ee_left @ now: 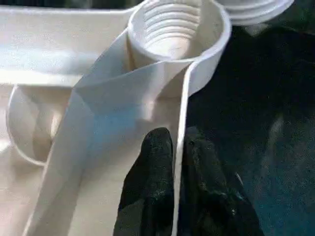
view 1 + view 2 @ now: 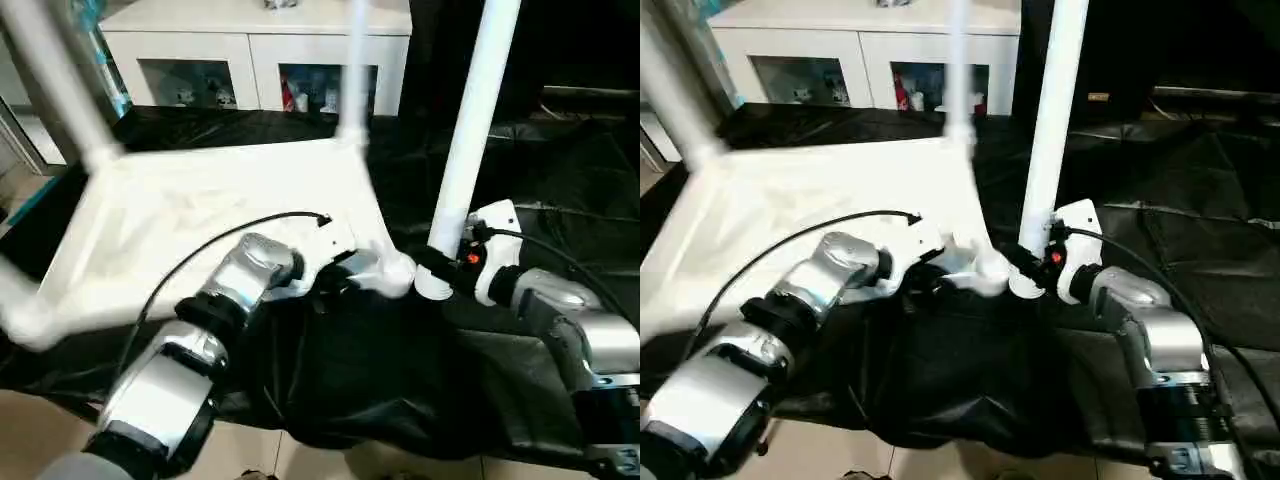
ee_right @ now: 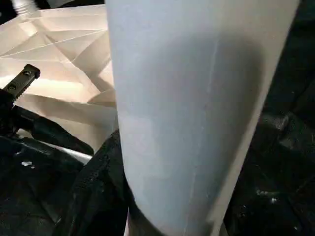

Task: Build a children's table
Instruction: Move table base

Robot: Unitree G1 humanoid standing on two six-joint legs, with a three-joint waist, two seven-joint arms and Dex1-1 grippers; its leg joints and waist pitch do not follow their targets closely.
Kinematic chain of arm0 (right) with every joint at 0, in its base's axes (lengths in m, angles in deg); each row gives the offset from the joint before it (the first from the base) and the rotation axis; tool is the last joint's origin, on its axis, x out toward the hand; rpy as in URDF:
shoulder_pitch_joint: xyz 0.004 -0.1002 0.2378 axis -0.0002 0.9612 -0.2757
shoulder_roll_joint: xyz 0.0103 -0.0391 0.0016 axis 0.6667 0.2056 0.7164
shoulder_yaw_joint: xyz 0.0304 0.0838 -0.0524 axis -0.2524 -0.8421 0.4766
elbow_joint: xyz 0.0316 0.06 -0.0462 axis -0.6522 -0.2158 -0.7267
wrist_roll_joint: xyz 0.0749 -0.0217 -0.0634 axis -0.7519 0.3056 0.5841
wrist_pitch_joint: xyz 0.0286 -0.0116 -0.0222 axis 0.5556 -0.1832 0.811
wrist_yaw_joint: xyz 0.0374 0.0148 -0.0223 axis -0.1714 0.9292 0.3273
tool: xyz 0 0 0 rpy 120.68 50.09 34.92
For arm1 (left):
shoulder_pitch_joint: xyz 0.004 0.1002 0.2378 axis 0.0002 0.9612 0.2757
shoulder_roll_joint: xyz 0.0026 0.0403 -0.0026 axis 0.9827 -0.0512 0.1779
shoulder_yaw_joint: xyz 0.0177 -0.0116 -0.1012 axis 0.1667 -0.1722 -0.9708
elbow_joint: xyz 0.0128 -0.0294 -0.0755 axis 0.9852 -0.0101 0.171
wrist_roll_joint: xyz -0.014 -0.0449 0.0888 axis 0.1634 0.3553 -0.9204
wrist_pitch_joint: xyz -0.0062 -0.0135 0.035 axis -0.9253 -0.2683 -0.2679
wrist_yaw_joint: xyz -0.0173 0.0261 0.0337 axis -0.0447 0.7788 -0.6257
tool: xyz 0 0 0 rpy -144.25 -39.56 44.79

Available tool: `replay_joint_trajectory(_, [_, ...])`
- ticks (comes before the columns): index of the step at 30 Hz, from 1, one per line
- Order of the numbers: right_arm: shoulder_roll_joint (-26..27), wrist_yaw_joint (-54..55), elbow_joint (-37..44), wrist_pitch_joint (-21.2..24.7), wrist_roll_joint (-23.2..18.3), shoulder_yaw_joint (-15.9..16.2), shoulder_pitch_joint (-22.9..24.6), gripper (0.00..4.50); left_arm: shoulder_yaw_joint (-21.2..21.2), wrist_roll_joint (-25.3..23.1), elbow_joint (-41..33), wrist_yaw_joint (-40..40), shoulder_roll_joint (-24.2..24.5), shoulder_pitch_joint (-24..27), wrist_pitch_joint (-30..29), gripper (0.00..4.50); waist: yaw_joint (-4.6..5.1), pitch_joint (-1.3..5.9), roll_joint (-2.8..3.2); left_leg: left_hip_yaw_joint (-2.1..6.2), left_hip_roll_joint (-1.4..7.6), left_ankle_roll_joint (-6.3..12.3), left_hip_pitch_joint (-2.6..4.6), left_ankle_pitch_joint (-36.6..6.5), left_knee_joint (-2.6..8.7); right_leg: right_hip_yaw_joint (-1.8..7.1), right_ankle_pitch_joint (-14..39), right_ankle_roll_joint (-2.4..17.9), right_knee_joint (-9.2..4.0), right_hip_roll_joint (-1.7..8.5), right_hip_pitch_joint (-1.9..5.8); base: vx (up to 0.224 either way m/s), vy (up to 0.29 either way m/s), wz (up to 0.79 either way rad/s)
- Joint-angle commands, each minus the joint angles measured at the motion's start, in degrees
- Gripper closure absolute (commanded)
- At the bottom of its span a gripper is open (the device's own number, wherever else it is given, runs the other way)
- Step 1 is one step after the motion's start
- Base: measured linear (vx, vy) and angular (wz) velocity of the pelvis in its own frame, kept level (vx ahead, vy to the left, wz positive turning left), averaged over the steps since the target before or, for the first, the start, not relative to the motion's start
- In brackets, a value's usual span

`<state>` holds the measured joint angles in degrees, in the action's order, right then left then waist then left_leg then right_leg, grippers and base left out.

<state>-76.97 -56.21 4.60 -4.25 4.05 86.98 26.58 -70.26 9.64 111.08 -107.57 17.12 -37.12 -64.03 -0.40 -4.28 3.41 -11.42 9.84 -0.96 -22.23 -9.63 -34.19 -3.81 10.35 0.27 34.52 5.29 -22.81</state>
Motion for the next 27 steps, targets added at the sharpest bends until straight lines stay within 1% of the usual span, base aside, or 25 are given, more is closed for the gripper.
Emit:
replay_joint_trajectory(1, [0.9, 0.7, 0.4, -1.4, -0.2, -1.1, -0.8, 2.57, -1.1, 0.6, -0.7, 0.7, 0.3, 2.9, 1.2, 4.03, -0.53, 4.19, -1.12, 1.78, 2.66, 3.89, 0.65, -13.9, 3.83, 2.11, 15.8, 13.0, -5.35, 3.27, 2.78, 0.0, 0.0, 0.0])
replay_joint_trajectory(2, [1.1, 0.7, 0.7, -1.8, -0.3, -1.3, -0.7, 2.57, -0.8, 0.8, -1.8, -0.9, 0.5, 3.5, 3.4, 4.03, -0.53, 4.32, -0.98, 1.82, 2.68, 4.31, 0.53, -12.9, 3.82, 2.1, 14.4, 13.3, -5.19, 3.34, 2.89, 0.0, 0.0, 0.0])
replay_joint_trajectory(3, [1.5, 0.8, 1.1, -2.3, -0.5, -1.6, -0.5, 2.57, -0.5, 1.4, -3.2, -3.6, 0.9, 4.4, 5.5, 3.88, -0.49, 4.36, -1.02, 1.8, 2.71, 4.53, 0.47, -12.6, 3.82, 2.12, 13.8, 13.4, -5.18, 3.35, 2.9, 0.0, 0.0, 0.0])
replay_joint_trajectory(4, [1.5, 0.8, 1.1, -2.3, -0.5, -1.6, -0.5, 2.57, -0.5, 1.4, -3.2, -3.6, 0.9, 4.4, 5.5, 3.88, -0.42, 4.51, -0.85, 1.77, 2.68, 4.74, 0.39, -11.8, 3.75, 2.11, 12.2, 13.8, -4.92, 3.32, 2.96, 0.0, 0.0, 0.0])
replay_joint_trajectory(5, [1.6, 0.9, 1.2, -2.6, -0.6, -1.7, -0.4, 2.57, -0.5, 1.8, -4.1, -4.4, 1.0, 4.8, 4.3, 3.78, -0.48, 4.64, -0.66, 1.66, 2.86, 4.94, 0.68, -11.2, 3.7, 2.16, 10.3, 14.5, -4.71, 3.24, 2.76, 0.0, 0.0, 0.0])
replay_joint_trajectory(6, [1.6, 1.1, 1.4, -3.0, -0.5, -1.8, -0.3, 2.57, -0.4, 2.2, -5.1, -5.6, 1.5, 5.3, 3.4, 3.58, -0.5, 4.62, -0.6, 1.68, 2.95, 5.18, 0.6, -10.5, 3.76, 2.14, 8.5, 15.1, -4.49, 3.24, 2.82, 0.0, 0.0, 0.0])
replay_joint_trajectory(7, [1.7, 1.2, 1.5, -3.3, -0.4, -1.8, -0.2, 2.57, -0.2, 2.4, -5.9, -6.3, 1.8, 5.6, 2.9, 3.49, -0.51, 4.64, -0.58, 1.63, 2.94, 5.28, 0.66, -10.4, 3.76, 2.13, 8.1, 15.3, -4.46, 3.23, 2.81, 0.0, 0.0, 0.0])
replay_joint_trajectory(8, [1.4, 0.9, 1.7, -3.7, -0.2, -1.6, -0.1, 2.57, -0.1, 2.2, -6.2, -6.0, 2.2, 5.8, 3.9, 3.44, -0.52, 4.61, -0.65, 1.61, 2.95, 5.41, 0.62, -10.3, 3.75, 2.16, 7.6, 15.5, -4.4, 3.33, 2.89, 0.0, 0.0, 0.0])
replay_joint_trajectory(10, [0.8, -0.4, 1.8, -6.6, 0.7, -0.9, 0.4, 2.57, -1.0, 3.0, -5.0, -6.4, 2.8, 5.4, 4.6, 3.32, -0.55, 4.6, -0.5, 1.57, 2.89, 5.41, 0.6, -10.2, 3.69, 2.16, 7.2, 15.6, -4.35, 3.39, 2.93, 0.0, 0.0, 0.0])
replay_joint_trajectory(12, [0.8, -0.7, 1.9, -6.8, 0.8, -0.9, 0.5, 2.58, -1.0, 2.9, -4.8, -6.7, 3.1, 5.4, 5.3, 3.29, -0.51, 4.54, -0.58, 1.53, 2.88, 5.55, 0.63, -10.7, 3.7, 2.16, 7.4, 15.7, -4.44, 3.35, 2.97, 0.0, 0.0, 0.0])
replay_joint_trajectory(14, [1.0, -1.4, 2.2, -6.5, 0.0, -1.5, 0.5, 2.58, -1.1, 2.3, -3.8, -6.5, 3.7, 4.9, 6.2, 3.29, -0.48, 4.47, -0.54, 1.53, 2.86, 5.45, 0.69, -11.0, 3.75, 2.15, 8.1, 15.5, -4.49, 3.29, 2.95, 0.0, 0.0, 0.0])
replay_joint_trajectory(15, [1.0, -1.7, 2.4, -6.4, -0.3, -1.7, 0.5, 2.58, -1.1, 2.0, -3.3, -6.3, 4.0, 4.7, 6.9, 3.29, -0.47, 4.43, -0.66, 1.55, 2.89, 5.38, 0.71, -11.3, 3.8, 2.15, 8.6, 15.4, -4.54, 3.29, 2.93, 0.0, 0.0, 0.0])
replay_joint_trajectory(18, [1.1, -2.9, 3.1, -6.1, -1.3, -1.8, 0.7, 2.58, -1.8, 2.0, -2.7, -6.5, 4.6, 3.9, 6.7, 3.29, -0.55, 4.38, -0.59, 1.56, 2.93, 4.82, 0.78, -12.3, 3.85, 2.21, 10.4, 15.0, -4.67, 3.36, 2.92, 0.0, 0.0, 0.0])
replay_joint_trajectory(21, [1.1, -3.2, 3.2, -6.4, -1.4, -1.7, 0.8, 2.58, -2.2, 2.6, -2.7, -7.3, 4.9, 3.7, 6.2, 3.29, -0.67, 4.39, -0.53, 1.58, 3.03, 4.52, 0.88, -12.2, 3.93, 2.26, 10.4, 15.0, -4.64, 3.35, 2.82, 0.0, 0.0, 0.0])
replay_joint_trajectory(22, [1.0, -3.5, 3.2, -6.6, -1.4, -1.7, 0.9, 2.58, -2.3, 3.0, -2.9, -7.8, 5.2, 3.6, 6.0, 3.29, -0.7, 4.46, -0.6, 1.56, 3.01, 4.37, 0.92, -11.9, 3.92, 2.27, 10.1, 15.1, -4.57, 3.34, 2.81, 0.0, 0.0, 0.0])
replay_joint_trajectory(27, [1.0, -4.0, 3.2, -6.9, -1.6, -1.6, 1.1, 2.58, -2.6, 3.7, -3.0, -8.7, 5.7, 3.6, 5.8, 3.29, -1.0, 4.57, -0.59, 1.5, 2.98, 4.66, 0.88, -11.0, 3.81, 2.31, 8.8, 15.5, -4.38, 3.43, 2.86, 0.0, 0.0, 0.0])
